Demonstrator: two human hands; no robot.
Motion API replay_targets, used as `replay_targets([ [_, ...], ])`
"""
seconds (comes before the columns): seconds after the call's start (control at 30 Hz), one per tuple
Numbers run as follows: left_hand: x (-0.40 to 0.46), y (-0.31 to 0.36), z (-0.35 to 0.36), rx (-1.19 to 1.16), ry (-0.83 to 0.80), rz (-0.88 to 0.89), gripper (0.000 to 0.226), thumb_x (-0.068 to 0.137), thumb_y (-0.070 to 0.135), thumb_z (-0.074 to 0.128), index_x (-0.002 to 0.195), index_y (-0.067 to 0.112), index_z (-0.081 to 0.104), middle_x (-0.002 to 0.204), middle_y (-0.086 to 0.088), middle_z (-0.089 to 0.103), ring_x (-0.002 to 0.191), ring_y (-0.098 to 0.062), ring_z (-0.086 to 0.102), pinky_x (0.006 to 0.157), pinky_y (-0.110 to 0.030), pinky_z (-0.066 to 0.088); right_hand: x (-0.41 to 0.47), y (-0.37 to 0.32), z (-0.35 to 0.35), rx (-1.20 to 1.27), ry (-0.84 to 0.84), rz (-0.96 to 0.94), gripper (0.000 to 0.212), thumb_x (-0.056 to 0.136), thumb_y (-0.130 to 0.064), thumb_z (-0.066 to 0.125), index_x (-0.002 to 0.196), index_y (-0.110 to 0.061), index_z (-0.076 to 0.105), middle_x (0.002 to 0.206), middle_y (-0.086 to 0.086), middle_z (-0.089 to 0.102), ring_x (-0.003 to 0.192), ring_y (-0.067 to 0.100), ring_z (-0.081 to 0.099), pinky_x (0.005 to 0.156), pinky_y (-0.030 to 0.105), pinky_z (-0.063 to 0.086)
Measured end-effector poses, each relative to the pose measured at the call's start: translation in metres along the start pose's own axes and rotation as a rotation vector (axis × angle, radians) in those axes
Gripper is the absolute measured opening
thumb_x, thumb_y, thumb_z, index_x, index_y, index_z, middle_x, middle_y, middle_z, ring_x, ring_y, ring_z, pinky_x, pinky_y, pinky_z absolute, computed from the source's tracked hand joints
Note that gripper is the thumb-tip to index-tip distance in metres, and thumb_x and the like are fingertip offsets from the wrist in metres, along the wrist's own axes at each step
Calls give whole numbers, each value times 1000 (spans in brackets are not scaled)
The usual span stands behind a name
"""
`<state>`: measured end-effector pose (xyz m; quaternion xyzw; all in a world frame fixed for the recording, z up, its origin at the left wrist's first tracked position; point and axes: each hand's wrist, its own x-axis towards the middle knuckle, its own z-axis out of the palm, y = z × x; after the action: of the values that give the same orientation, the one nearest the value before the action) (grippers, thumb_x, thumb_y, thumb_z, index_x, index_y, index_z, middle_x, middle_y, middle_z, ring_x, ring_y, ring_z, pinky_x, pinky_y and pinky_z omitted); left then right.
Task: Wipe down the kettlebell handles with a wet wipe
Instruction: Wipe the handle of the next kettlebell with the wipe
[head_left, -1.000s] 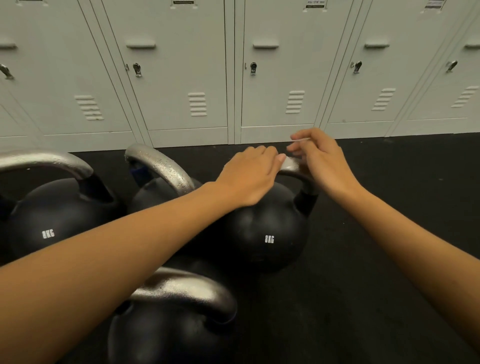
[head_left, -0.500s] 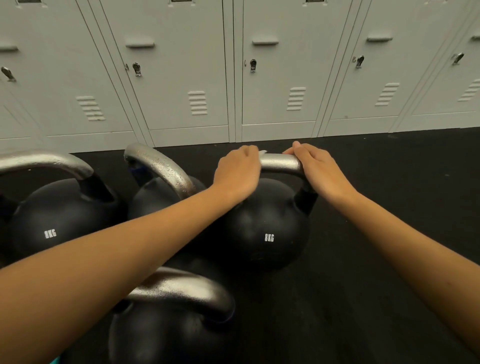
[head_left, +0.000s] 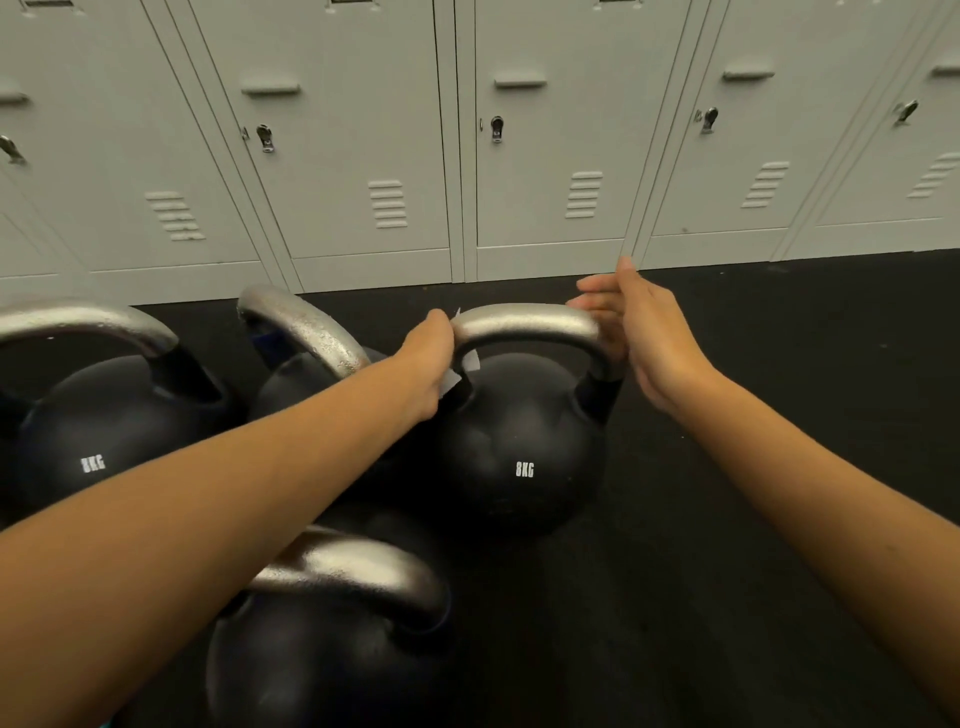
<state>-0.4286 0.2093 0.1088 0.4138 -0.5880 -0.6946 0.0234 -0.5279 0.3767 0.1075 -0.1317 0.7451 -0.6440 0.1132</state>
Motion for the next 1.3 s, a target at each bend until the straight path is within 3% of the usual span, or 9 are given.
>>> replay_targets([
  [0.1,-5,5,14,338,139,277,43,100,30,24,119,4,54,107,-14,57,99,-30,53,91,-37,41,3,0,-15,76,96,5,49,107,-41,26,96,-15,67,91,4,73,86,14,68,75,25,51],
  [0.2,-15,3,31,985,269,753,34,101,18,23,111,4,53,116,-16,56,102,-35,48,79,-38,34,4,0,-30,137,160,66,49,107,-41,25,98,-15,65,91,4,72,86,14,68,77,26,54],
  [0.27,-16,0,41,1223,353,972,36,101,22,22,105,8,54,111,-13,59,94,-32,48,76,-38,31,4,1,-37,158,183,91,48,107,-41,25,97,-16,65,91,3,71,86,15,67,78,28,53],
  [0.47,-30,-9,86,1545,359,1239,36,103,31,22,110,13,53,112,-9,59,103,-29,52,87,-40,35,2,5,-51,193,234,108,47,107,-42,26,100,-17,65,88,1,70,80,12,66,77,29,54],
  [0.77,-15,-38,114,2460,189,1521,50,100,35,39,140,4,38,139,-13,43,133,-31,35,113,-47,19,-4,20,-79,197,255,138,46,106,-43,27,103,-17,65,90,2,69,80,13,66,77,29,53],
  [0.93,-11,-31,90,2319,189,1611,45,98,23,33,140,10,39,140,-7,45,137,-26,34,117,-43,17,-4,24,-77,204,244,164,47,106,-43,26,101,-18,65,89,2,69,79,13,65,76,29,53],
  [1.03,-9,-22,71,1875,207,1685,40,90,19,35,125,12,54,119,-5,58,113,-26,53,102,-40,33,-4,25,-70,201,201,170,47,106,-43,26,102,-18,65,85,2,69,77,13,64,76,29,53],
  [1.13,-14,-7,59,1511,136,1471,39,100,30,25,108,10,58,100,-10,60,89,-31,55,82,-42,40,-2,26,-64,202,176,176,48,106,-43,25,100,-18,65,82,2,68,74,12,63,74,28,52],
  [1.3,-22,26,44,1486,44,995,26,103,21,28,83,11,41,92,-13,53,88,-34,51,75,-40,39,-1,27,-58,196,127,177,49,106,-43,25,105,-16,65,80,2,67,70,11,62,71,27,51],
])
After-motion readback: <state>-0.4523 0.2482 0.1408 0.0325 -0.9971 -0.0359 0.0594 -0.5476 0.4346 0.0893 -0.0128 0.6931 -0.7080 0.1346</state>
